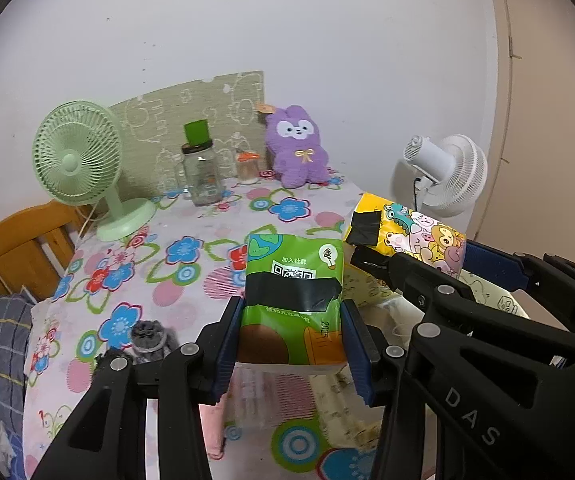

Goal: Organize soft objects

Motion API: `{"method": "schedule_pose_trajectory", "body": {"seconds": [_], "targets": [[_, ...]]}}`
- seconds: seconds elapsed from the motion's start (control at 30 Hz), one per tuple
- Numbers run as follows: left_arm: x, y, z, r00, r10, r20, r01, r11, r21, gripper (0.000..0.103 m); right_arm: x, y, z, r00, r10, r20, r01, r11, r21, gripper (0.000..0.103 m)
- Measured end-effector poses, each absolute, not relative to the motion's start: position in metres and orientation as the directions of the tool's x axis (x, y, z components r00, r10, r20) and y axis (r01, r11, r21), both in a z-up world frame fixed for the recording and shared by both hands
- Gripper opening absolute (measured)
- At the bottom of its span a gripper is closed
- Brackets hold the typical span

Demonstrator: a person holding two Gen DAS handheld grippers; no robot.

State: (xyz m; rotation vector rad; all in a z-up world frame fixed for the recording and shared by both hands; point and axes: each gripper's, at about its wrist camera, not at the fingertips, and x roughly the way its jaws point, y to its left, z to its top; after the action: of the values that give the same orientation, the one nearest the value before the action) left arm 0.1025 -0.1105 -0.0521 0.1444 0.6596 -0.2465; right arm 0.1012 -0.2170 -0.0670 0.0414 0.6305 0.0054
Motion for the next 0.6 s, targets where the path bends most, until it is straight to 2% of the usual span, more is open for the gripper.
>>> {"method": "schedule_pose_trajectory", "body": {"seconds": [0.6], "targets": [[0.119,-0.161,-0.074,0.705,-0.228,-0.671,0.366,0.928,0.069,0.049,0.113,-0.265,-0.086,0.779,-0.052,-0.625,0.106,0.993,0.049,0.049]]}}
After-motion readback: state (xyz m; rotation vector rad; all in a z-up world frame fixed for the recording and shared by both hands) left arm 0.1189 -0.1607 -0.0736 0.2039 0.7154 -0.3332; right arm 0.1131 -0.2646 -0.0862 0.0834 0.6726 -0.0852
